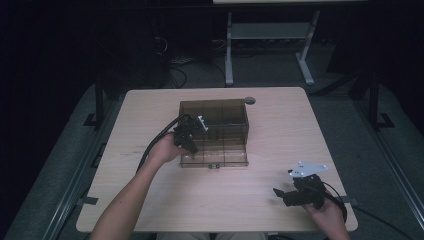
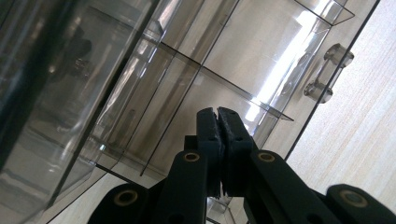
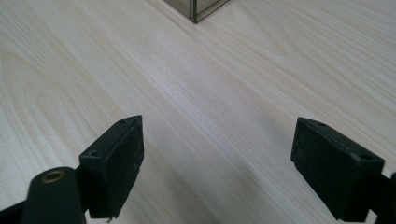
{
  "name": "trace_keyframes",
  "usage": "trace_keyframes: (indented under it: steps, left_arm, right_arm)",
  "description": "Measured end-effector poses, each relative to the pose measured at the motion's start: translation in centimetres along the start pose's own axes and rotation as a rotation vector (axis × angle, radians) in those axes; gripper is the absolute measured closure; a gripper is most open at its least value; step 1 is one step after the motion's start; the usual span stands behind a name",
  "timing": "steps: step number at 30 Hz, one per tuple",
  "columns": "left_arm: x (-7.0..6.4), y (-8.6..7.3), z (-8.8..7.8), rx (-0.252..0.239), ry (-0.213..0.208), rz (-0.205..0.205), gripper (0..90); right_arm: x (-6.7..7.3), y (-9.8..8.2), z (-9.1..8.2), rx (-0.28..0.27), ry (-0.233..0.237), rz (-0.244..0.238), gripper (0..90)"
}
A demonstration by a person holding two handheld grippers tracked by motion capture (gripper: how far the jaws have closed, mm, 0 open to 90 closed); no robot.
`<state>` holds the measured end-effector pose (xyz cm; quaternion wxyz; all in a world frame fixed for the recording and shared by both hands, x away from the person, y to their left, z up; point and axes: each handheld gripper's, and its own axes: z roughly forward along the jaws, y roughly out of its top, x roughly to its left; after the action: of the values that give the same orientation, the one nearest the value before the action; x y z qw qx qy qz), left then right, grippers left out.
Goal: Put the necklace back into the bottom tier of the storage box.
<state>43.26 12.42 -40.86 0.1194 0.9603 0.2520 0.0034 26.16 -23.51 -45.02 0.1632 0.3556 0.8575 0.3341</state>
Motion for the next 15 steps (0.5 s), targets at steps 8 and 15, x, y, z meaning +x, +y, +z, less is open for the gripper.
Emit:
trace_keyframes:
  steps: [8,15]
  left_arm:
    - [0.09,-0.15,-0.14,0.001,-0.007,-0.016,83.5]
    - [-0.02,-0.23,-0.35,-0.001,-0.007,-0.014,80.6]
  right_arm:
    - [0.02,-0.08,0.07,0.006,0.002,0.006,16.5]
    - [0.08,-0.1,0.05,0.005,0.003,0.005,16.6]
